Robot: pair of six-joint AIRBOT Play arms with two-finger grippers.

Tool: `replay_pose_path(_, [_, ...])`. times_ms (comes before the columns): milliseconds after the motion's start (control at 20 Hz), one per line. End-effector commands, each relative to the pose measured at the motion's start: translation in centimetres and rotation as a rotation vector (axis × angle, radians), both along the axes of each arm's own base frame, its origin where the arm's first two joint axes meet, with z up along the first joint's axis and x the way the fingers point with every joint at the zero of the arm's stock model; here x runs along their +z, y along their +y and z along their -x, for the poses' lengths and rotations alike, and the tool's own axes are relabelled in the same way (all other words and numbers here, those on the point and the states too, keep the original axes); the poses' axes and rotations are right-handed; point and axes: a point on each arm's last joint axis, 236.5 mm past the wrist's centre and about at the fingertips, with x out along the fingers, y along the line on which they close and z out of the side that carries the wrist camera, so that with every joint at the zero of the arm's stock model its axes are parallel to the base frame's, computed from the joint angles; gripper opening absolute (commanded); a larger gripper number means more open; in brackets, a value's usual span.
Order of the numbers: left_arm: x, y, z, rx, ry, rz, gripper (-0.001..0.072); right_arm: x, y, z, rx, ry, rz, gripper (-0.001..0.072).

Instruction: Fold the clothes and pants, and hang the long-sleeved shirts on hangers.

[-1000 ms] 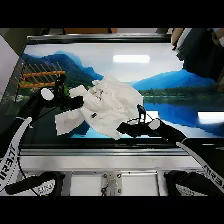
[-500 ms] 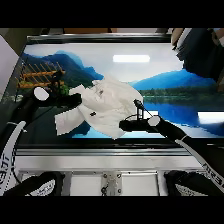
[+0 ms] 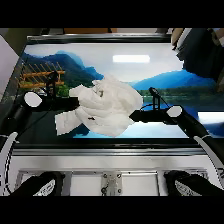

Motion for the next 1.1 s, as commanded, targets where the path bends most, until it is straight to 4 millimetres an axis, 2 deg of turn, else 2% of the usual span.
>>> replay_pose_path(0, [-2.1,0.0,0.6,0.003,0.055,-0.002,0.0012,-3.9,-0.9,2.3,0.025,0.145,0.052,0.0449])
replay_pose_path(50, [-2.5,-0.1,0.6,0.004,0.068,0.001,0.0013,-5.0,0.1,2.8,0.028,0.189,0.037,0.0561])
replay_pose_path(100, [-2.8,-0.1,0.6,0.004,0.077,0.001,0.0012,-6.0,1.1,3.1,0.021,0.229,0.013,0.0615])
replay_pose_path(200, [-3.2,-0.1,0.6,0.004,0.086,0.0,0.0013,-7.6,3.5,3.4,-0.008,0.284,-0.04,0.0613])
replay_pose_path(300, [-3.2,-0.1,0.6,0.003,0.086,0.0,0.0013,-8.4,5.6,3.5,-0.003,0.284,-0.077,0.0604])
replay_pose_path(350, [-3.2,-0.1,0.6,0.003,0.087,-0.001,0.0013,-8.3,6.5,3.5,0.012,0.265,-0.089,0.0524])
replay_pose_path(400, [-3.2,-0.1,0.7,0.002,0.089,-0.001,0.0012,-8.0,7.2,3.4,0.036,0.231,-0.095,0.0393])
replay_pose_path(450, [-3.1,-0.1,0.7,0.0,0.091,0.0,0.0012,-7.5,7.6,3.2,0.063,0.206,-0.099,0.0239])
replay_pose_path(500, [-2.6,-0.1,0.9,-0.001,0.083,0.002,0.0012,-6.7,7.7,3.0,0.104,0.177,-0.102,0.0025])
replay_pose_path(550, [-1.4,-0.1,1.0,-0.002,0.053,0.006,0.0012,-5.3,7.5,2.5,0.143,0.139,-0.103,0.0009])
replay_pose_path(650, [2.7,-0.4,2.1,-0.032,-0.019,0.018,0.0012,-0.1,5.7,0.1,0.213,0.026,-0.094,0.0008])
replay_pose_path(700, [4.7,-0.8,3.5,-0.067,-0.038,0.022,0.0012,3.7,4.4,-1.3,0.233,-0.042,-0.088,0.0008])
replay_pose_path(800, [7.5,-2.9,8.1,-0.164,-0.041,0.036,0.0012,10.5,1.0,-3.9,0.217,-0.16,-0.021,0.0008])
replay_pose_path(900, [7.9,-5.9,12.4,-0.218,-0.017,0.082,0.0012,15.3,-2.2,-6.1,0.166,-0.257,0.092,0.0008])
replay_pose_path(1000, [7.0,-9.4,15.5,-0.26,-0.015,0.143,0.0012,17.6,-3.9,-7.7,0.131,-0.323,0.18,0.0008])
replay_pose_path(1050, [6.3,-11.2,16.7,-0.282,-0.026,0.174,0.0012,17.9,-4.1,-8.1,0.122,-0.342,0.188,0.0008])
